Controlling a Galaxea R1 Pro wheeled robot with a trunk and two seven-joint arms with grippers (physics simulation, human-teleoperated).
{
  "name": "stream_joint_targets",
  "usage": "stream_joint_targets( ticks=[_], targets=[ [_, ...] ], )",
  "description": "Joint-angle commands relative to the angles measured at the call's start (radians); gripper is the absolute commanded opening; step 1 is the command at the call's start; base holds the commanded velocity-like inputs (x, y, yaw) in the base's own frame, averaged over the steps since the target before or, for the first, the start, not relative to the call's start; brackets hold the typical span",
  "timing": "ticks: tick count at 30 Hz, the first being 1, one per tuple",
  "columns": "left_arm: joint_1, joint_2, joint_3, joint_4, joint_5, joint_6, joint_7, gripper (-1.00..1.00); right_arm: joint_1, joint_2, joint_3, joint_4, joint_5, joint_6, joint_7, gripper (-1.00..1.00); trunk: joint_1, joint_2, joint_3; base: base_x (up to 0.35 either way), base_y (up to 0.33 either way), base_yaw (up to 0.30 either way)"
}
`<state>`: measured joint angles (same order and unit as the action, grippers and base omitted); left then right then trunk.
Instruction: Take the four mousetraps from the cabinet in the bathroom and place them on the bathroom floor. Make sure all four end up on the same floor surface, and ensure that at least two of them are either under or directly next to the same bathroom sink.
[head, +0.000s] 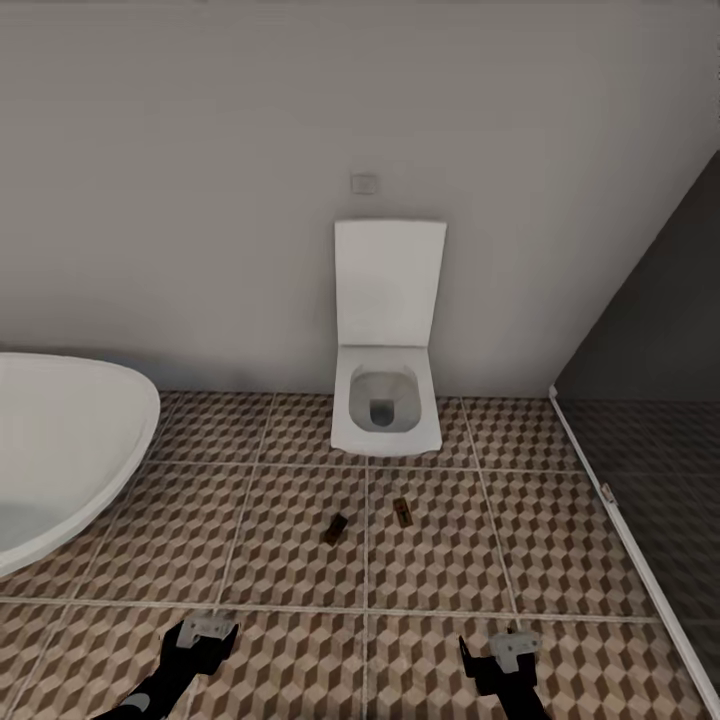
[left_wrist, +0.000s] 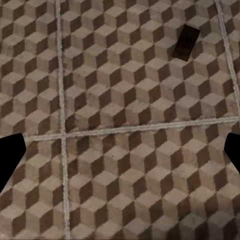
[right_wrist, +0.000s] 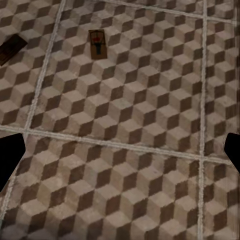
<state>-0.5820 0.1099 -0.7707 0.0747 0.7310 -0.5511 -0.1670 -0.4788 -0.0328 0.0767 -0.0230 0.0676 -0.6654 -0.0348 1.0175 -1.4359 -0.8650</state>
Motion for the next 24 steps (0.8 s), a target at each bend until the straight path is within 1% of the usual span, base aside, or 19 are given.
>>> stream_joint_targets(
  ticks=[1, 2, 4, 6, 7, 8, 11, 12, 16, 18, 19, 24],
  targets=[
    [0.001, 0.002, -0.006, 0.003, 0.013, -0.005, -0.008, 1.0, 0.0, -0.001, 0.007, 0.002, 0.001, -0.005, -0.004, 1.0, -0.004, 0.007, 0.003, 0.0, 0.0, 0.0],
    [0.006, 0.009, -0.006, 0.003, 0.021, -0.015, -0.003, 1.0, 0.0, -0.003, 0.008, 0.003, 0.001, -0.012, -0.004, 1.0, -0.008, 0.014, 0.006, 0.0, 0.0, 0.0],
    [0.009, 0.014, -0.006, 0.003, 0.029, -0.028, 0.006, 1.0, 0.001, -0.005, 0.008, 0.003, 0.001, -0.022, -0.004, 1.0, -0.015, 0.028, 0.012, 0.0, 0.0, 0.0],
    [0.015, 0.019, -0.006, 0.004, 0.044, -0.057, 0.039, 1.0, 0.002, -0.006, 0.008, 0.004, 0.001, -0.039, -0.004, 1.0, -0.023, 0.042, 0.018, 0.0, 0.0, 0.0],
    [0.02, 0.02, -0.007, 0.004, 0.054, -0.078, 0.071, 1.0, 0.002, -0.006, 0.007, 0.004, 0.0, -0.048, -0.004, 1.0, -0.027, 0.049, 0.021, 0.0, 0.0, 0.0],
    [0.028, 0.018, -0.007, 0.004, 0.064, -0.112, 0.13, 1.0, 0.003, -0.007, 0.007, 0.004, 0.0, -0.056, -0.004, 1.0, -0.031, 0.056, 0.025, 0.0, 0.0, 0.0],
    [0.036, 0.011, -0.007, 0.004, 0.069, -0.153, 0.192, 1.0, 0.003, -0.008, 0.007, 0.005, 0.0, -0.061, -0.004, 1.0, -0.042, 0.077, 0.034, 0.0, 0.0, 0.0],
    [0.042, 0.008, -0.007, 0.004, 0.071, -0.182, 0.224, 1.0, 0.003, -0.008, 0.007, 0.005, 0.0, -0.063, -0.004, 1.0, -0.046, 0.084, 0.037, 0.0, 0.0, 0.0],
    [0.056, 0.001, -0.007, 0.005, 0.073, -0.231, 0.262, 1.0, 0.003, -0.014, 0.007, 0.005, 0.0, -0.065, -0.001, 1.0, -0.061, 0.112, 0.05, 0.0, 0.0, 0.0],
    [0.067, -0.002, -0.007, 0.005, 0.074, -0.255, 0.275, 1.0, 0.003, -0.018, 0.007, 0.005, 0.0, -0.066, 0.016, 1.0, -0.069, 0.126, 0.056, 0.0, 0.0, 0.0],
    [0.067, -0.002, -0.007, 0.005, 0.074, -0.255, 0.275, 1.0, 0.003, -0.018, 0.007, 0.005, 0.0, -0.066, 0.016, 1.0, -0.073, 0.133, 0.059, 0.0, 0.0, 0.0],
    [0.081, -0.005, -0.007, 0.005, 0.074, -0.276, 0.286, 1.0, 0.003, -0.03, 0.006, 0.005, -0.002, -0.066, 0.098, 1.0, -0.092, 0.168, 0.075, 0.0, 0.0, 0.0]
  ],
)
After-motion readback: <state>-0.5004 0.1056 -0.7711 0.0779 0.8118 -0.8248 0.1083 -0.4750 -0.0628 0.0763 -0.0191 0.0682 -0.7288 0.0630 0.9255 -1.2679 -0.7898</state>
